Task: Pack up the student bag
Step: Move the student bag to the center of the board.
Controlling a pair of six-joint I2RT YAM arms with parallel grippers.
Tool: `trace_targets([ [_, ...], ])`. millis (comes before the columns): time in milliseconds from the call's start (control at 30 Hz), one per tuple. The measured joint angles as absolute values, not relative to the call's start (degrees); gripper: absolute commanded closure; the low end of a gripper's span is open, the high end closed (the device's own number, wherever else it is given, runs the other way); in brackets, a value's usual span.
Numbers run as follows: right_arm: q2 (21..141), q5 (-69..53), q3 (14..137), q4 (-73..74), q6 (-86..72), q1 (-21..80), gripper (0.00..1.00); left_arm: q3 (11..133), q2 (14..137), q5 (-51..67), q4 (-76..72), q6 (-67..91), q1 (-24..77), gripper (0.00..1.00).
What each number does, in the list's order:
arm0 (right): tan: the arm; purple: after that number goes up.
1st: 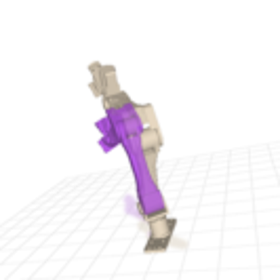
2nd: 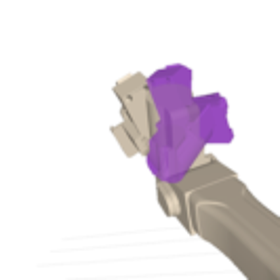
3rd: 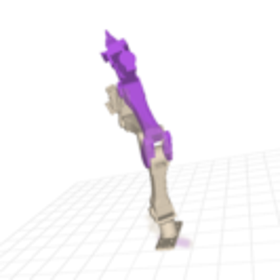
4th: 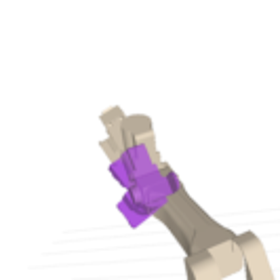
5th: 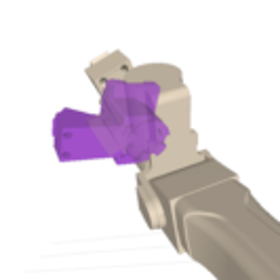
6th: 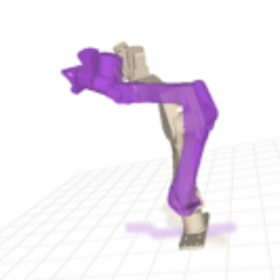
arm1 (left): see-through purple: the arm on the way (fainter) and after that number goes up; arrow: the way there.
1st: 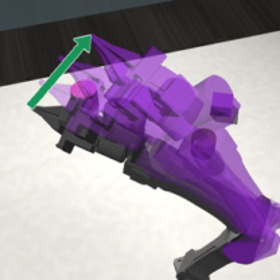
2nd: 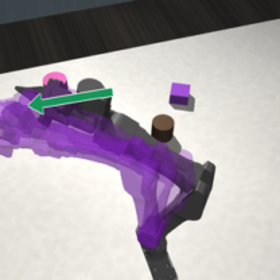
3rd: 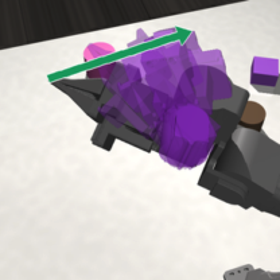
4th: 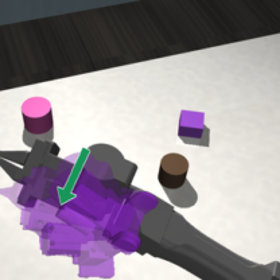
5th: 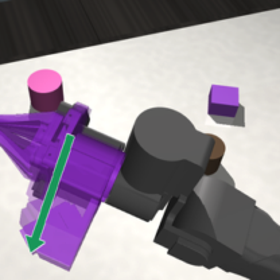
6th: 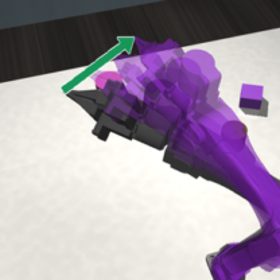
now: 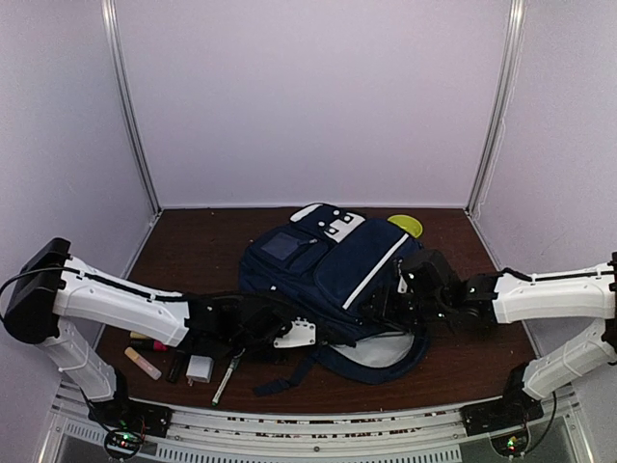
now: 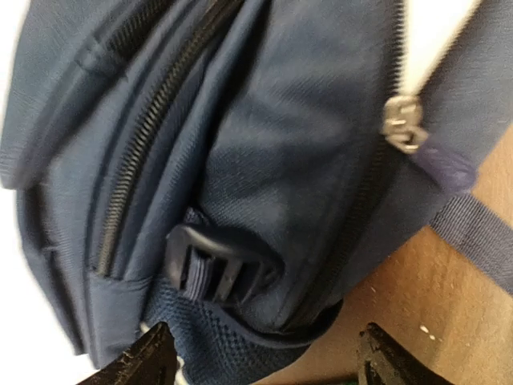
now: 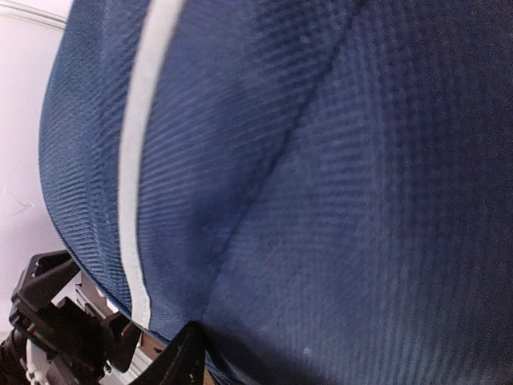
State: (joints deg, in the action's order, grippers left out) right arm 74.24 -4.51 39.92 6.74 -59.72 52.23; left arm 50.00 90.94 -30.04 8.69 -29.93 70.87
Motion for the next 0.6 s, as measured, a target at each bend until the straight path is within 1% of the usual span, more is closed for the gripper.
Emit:
trace_targets([
  [133,75.31,-4.25,43.57,9.52,-54.96,48.99,0.48,49.21,88.38,-29.3,6.04,-31.33,70.87,0.15],
  [200,75.31,-4.29,44.23,10.66,-52.82,47.62,0.48,47.75,86.06,-27.9,4.27,-32.69,70.87,0.14],
  [433,71.96,-5.5,44.84,14.79,-46.72,44.14,0.48,44.53,85.95,-22.81,-3.51,-38.76,70.19,0.18],
  [533,67.31,-7.97,43.07,14.79,-46.02,43.94,0.48,43.66,88.16,-19.62,-6.83,-40.1,68.27,0.19],
  [600,62.04,-9.54,40.23,14.74,-46.13,44.01,0.48,43.13,89.49,-18.59,-8.8,-40.66,67.13,0.19],
])
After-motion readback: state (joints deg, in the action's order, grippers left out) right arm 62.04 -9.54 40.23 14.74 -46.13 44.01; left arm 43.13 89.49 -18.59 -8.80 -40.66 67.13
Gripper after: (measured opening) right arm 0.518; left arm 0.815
